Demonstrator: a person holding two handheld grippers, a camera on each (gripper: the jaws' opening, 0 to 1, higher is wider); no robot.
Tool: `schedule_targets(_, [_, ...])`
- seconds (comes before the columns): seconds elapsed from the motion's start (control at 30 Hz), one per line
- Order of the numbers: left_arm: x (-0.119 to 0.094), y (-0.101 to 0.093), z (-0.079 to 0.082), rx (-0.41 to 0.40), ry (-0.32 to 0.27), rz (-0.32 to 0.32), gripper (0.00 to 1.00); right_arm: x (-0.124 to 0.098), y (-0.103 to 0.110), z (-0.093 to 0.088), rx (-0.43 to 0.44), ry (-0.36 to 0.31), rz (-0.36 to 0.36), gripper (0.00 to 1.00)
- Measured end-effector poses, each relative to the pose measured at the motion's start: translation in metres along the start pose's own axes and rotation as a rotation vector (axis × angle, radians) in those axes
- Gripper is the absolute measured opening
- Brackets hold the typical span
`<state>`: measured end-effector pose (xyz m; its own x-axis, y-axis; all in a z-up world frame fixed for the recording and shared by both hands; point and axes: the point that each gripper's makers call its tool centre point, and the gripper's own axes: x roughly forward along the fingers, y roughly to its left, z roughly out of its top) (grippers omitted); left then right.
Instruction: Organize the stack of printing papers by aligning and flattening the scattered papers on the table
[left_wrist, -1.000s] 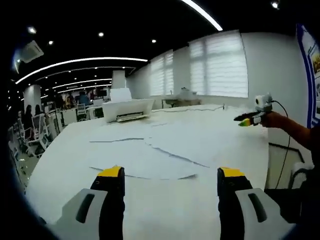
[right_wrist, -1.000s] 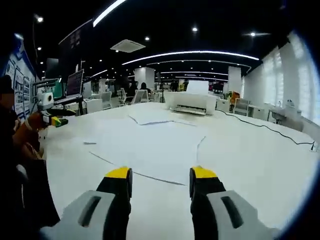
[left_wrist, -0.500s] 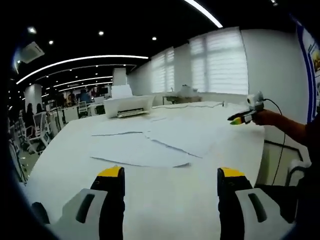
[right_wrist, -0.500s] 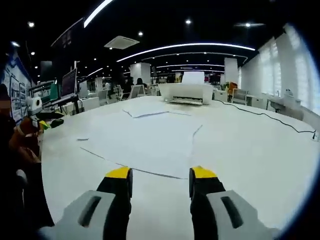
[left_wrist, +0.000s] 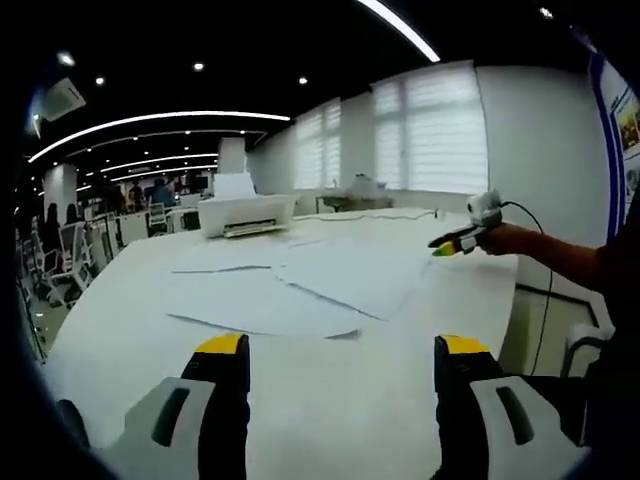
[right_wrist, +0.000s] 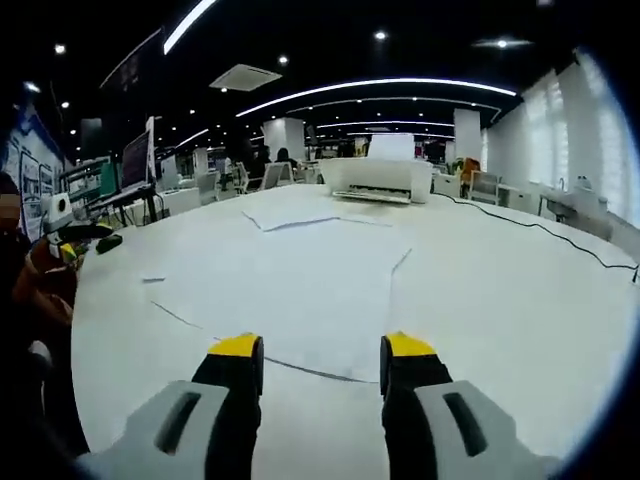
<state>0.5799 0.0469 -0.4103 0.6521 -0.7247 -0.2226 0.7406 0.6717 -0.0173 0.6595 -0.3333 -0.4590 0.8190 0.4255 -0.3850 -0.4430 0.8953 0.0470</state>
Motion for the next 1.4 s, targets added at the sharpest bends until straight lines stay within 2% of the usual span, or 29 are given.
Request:
schedule_targets(0.03, [0.0,-0.001,0.0,0.003,0.0,-0.001,0.78,0.004,-0.007,0.001,-0.002,0.005,0.002,0.43])
schedule_targets(0.27, [0.0,-0.004,-0.001,0.011,0.009,-0.01,0.78,0.011,-0.009,0.002,-0.008,0.021,0.0,0.43])
schedule_targets(0.47, [-0.001,-0.006,0.001,0.01,-0.001,-0.015,0.78,0.021,-0.018,0.005,-0.007,0.038,-0.004,0.43])
schedule_targets(0.8, [-0.002,-0.005,-0.001,0.001,0.0,-0.01,0.78,0.029,-0.017,0.002,0.004,0.064,-0.005,0.44])
schedule_targets(1.07, [0.0,-0.005,-0.003,0.002,0.005,-0.017,0.78,0.044,-0.025,-0.001,0.007,0.097,-0.017,0.44])
schedule_targets(1.4, [-0.001,-0.003,-0.003,0.004,0.008,-0.009,0.78,0.049,-0.017,-0.004,0.001,0.11,-0.017,0.44])
